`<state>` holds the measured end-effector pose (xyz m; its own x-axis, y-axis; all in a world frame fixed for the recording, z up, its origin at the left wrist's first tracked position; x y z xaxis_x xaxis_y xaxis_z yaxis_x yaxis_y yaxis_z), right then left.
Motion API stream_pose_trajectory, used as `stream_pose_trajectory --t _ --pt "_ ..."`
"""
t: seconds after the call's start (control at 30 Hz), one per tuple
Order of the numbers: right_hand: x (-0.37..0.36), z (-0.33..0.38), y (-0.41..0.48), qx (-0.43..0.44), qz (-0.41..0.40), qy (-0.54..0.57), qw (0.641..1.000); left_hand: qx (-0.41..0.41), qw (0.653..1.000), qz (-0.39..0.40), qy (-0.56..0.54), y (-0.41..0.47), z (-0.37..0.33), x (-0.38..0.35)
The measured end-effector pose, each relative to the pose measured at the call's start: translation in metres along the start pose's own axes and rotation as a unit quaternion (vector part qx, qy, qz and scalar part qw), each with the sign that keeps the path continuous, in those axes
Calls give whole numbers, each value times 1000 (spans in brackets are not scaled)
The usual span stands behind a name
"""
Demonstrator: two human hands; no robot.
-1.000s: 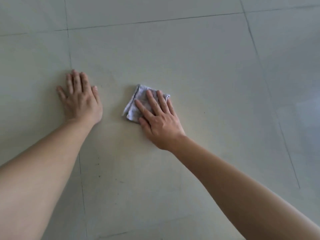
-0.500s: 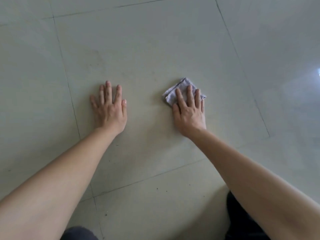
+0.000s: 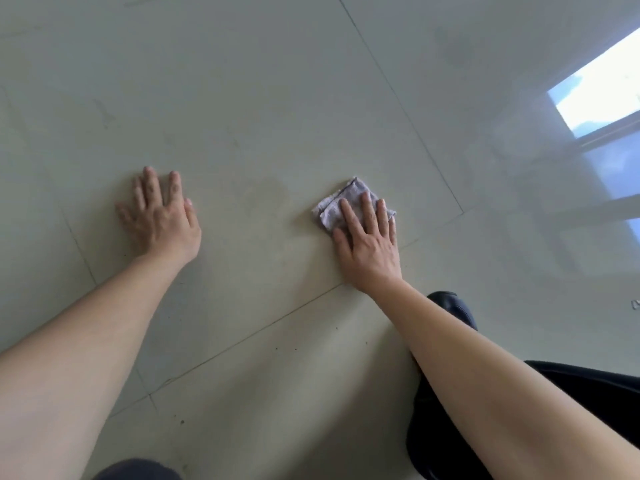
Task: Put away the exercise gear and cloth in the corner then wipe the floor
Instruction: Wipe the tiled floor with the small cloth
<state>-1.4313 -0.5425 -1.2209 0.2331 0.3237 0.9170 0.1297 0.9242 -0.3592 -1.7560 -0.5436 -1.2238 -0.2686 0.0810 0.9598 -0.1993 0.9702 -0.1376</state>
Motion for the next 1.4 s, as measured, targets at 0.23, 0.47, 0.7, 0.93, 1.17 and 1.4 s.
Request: stream_pose_trajectory --t 0.23,0.47,0.7,0.93,1.17,1.4 --pt "-65 65 -125 177 51 6 983 -33 999 36 9 1 -27 -3" --pt "-22 2 -41 182 1 -6 983 -27 998 59 17 5 -30 -6" --pt "45 -102 54 -352 -22 97 931 -42 996 77 19 5 -26 -3" --pt "-8 41 2 -18 3 44 999 -59 998 23 10 5 -22 5" --pt "3 65 50 268 8 -54 962 -57 998 -15 4 4 -18 7" --pt "74 -36 160 -172 -25 11 985 -59 998 -11 7 6 -18 9"
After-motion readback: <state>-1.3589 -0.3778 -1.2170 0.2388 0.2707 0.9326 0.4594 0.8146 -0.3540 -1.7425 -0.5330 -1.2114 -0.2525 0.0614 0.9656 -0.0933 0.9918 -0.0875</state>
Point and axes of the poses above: each hand's wrist, its own y-axis towards the middle knuckle, its own x-axis out of the back of the hand, z = x × y, the point moved 4 cm from there along y, towards the middle knuckle, and after that the axes turned 13 degrees about -x, right-handed, at the moved point
